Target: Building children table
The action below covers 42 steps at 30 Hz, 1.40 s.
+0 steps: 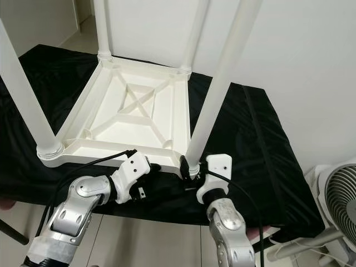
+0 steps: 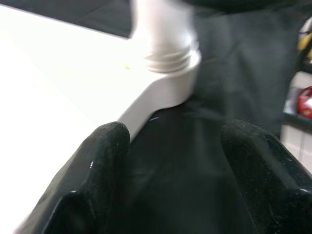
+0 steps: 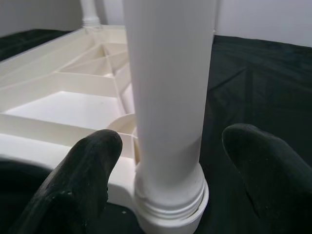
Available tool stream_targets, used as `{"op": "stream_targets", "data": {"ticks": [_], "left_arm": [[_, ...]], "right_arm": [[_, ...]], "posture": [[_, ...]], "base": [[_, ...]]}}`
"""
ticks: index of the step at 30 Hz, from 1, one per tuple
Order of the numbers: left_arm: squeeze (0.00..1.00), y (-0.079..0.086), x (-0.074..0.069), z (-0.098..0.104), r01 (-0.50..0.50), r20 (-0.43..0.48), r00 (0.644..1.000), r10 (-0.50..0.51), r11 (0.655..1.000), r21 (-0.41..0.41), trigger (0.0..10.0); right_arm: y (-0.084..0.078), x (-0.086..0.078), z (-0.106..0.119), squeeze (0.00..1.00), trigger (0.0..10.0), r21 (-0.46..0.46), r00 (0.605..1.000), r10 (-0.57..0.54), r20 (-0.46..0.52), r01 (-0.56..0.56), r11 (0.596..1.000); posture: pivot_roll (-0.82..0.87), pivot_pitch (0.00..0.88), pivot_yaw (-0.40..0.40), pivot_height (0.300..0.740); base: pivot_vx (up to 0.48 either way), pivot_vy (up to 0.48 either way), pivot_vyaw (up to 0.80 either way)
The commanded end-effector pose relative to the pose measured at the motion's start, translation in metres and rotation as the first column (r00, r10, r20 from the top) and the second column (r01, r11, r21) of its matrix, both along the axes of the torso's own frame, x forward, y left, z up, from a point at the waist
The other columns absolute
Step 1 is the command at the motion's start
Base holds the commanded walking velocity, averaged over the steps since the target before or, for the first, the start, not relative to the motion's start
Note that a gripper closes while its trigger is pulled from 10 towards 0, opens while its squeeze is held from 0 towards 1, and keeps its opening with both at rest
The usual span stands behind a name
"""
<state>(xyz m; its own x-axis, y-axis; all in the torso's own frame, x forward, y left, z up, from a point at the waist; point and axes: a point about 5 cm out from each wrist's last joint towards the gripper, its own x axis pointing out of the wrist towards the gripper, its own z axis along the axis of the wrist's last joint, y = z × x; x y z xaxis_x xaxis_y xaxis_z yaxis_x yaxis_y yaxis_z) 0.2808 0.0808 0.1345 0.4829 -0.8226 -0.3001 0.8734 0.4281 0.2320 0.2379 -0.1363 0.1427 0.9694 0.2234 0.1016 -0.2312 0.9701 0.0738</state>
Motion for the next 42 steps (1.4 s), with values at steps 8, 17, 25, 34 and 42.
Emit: {"op": "stream_targets", "data": {"ticks": [8, 17, 25, 34, 42], "left_arm": [[0.0, 0.015, 0.035, 0.0, -0.403, 0.12, 0.909, 0.399, 0.915, 0.005, 10.0], [0.0, 0.033, 0.052, -0.004, -0.435, 0.143, 0.896, 0.419, 0.895, 0.101, 10.0], [0.0, 0.055, 0.049, -0.013, -0.441, 0.154, 0.895, 0.418, 0.88, 0.175, 10.0], [0.0, 0.076, 0.043, -0.017, -0.484, 0.157, 0.874, 0.46, 0.853, 0.194, 10.0], [0.0, 0.057, 0.021, -0.023, -0.412, 0.101, 0.91, 0.402, 0.904, 0.111, 10.0]], "right_arm": [[-0.012, -0.004, 0.006, 0.0, 10.0, 0.015, 0.999, -0.032, 0.021, 0.032, 0.999], [-0.01, -0.006, 0.009, 0.0, 10.0, 0.029, 0.999, -0.02, 0.026, 0.019, 0.999], [-0.002, -0.006, 0.009, 0.0, 10.0, 0.025, 0.999, 0.033, 0.029, -0.034, 0.999], [0.0, -0.003, 0.01, 0.0, 10.0, 0.017, 0.997, 0.065, 0.036, -0.066, 0.998], [0.002, -0.001, 0.011, 0.0, 10.0, 0.002, 0.994, 0.1, 0.045, -0.101, 0.995]], "posture": [[-0.07, 0.062, -0.105, 0.74], [-0.08, 0.06, -0.094, 0.74], [-0.07, 0.053, -0.103, 0.74], [-0.05, 0.056, -0.114, 0.74], [-0.05, 0.055, -0.12, 0.74]], "base": [[0.0, 0.0, 0.0], [0.0, 0.0, 0.0], [0.0, 0.0, 0.0], [0.0, 0.0, 0.0], [0.0, 0.0, 0.0]]}}
